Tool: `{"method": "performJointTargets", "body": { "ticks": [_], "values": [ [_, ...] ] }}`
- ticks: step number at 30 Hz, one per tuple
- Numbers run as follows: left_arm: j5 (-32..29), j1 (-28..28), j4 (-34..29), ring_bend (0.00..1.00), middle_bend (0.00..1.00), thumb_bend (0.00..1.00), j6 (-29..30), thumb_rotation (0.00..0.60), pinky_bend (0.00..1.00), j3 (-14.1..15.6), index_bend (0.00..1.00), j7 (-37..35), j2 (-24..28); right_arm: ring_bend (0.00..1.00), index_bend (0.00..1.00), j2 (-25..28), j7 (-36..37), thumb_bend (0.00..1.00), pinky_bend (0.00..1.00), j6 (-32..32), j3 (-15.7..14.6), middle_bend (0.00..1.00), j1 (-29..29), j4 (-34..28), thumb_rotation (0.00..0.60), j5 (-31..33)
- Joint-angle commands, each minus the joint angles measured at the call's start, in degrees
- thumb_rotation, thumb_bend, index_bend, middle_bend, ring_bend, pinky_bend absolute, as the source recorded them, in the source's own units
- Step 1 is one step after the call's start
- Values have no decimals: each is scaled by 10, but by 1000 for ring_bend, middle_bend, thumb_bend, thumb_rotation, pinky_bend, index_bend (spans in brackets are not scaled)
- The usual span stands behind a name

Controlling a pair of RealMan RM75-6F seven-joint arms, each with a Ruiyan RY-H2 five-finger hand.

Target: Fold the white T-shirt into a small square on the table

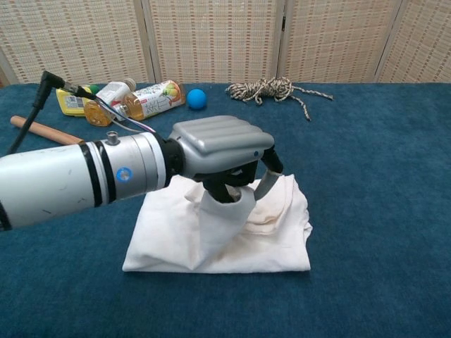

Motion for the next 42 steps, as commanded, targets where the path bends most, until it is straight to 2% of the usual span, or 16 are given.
{"method": "performJointTargets", "body": {
  "ticks": [1,8,10,12,15,18,23,29,35,37,42],
  "values": [
    [-8,-5,9,929,990,552,-3,600,1000,0,652,9,-10,931,0,0,2,124,995,1,0,859,-1,2,600,1],
    [-21,-15,21,928,990,551,-4,600,1000,-2,595,27,-31,931,0,0,7,125,995,1,1,859,-4,7,600,2],
    [-33,-15,24,926,989,535,-3,600,1000,-2,493,41,-37,931,0,0,9,125,995,2,1,859,-5,9,600,3],
    [-47,-15,25,920,983,449,-1,600,1000,-4,315,56,-42,931,0,-1,10,125,995,2,1,859,-6,10,600,3],
    [-69,-14,23,916,973,355,9,600,1000,-10,169,79,-50,931,0,-2,12,125,995,1,1,859,-6,12,600,3],
    [-88,-14,17,915,969,326,15,600,1000,-12,106,95,-52,931,0,-3,14,125,995,2,3,859,-6,14,600,3],
    [-99,-13,11,914,968,301,37,600,1000,-16,75,116,-64,931,0,-2,14,125,995,2,4,859,-5,14,600,1],
    [-77,-7,22,914,964,256,82,600,1000,-29,75,93,-89,931,0,-1,14,125,995,3,6,859,-5,11,600,1],
    [-74,-9,29,914,960,244,89,600,1000,-35,75,87,-103,931,0,1,13,125,995,6,8,859,-6,8,600,-1],
    [-69,-5,25,914,959,244,97,600,1000,-34,75,85,-99,932,0,2,14,125,995,6,9,859,-6,7,600,0],
    [-56,18,-12,914,959,244,117,600,1000,-23,75,81,-51,931,0,2,16,125,995,7,11,859,-5,7,600,-2]
  ]
}}
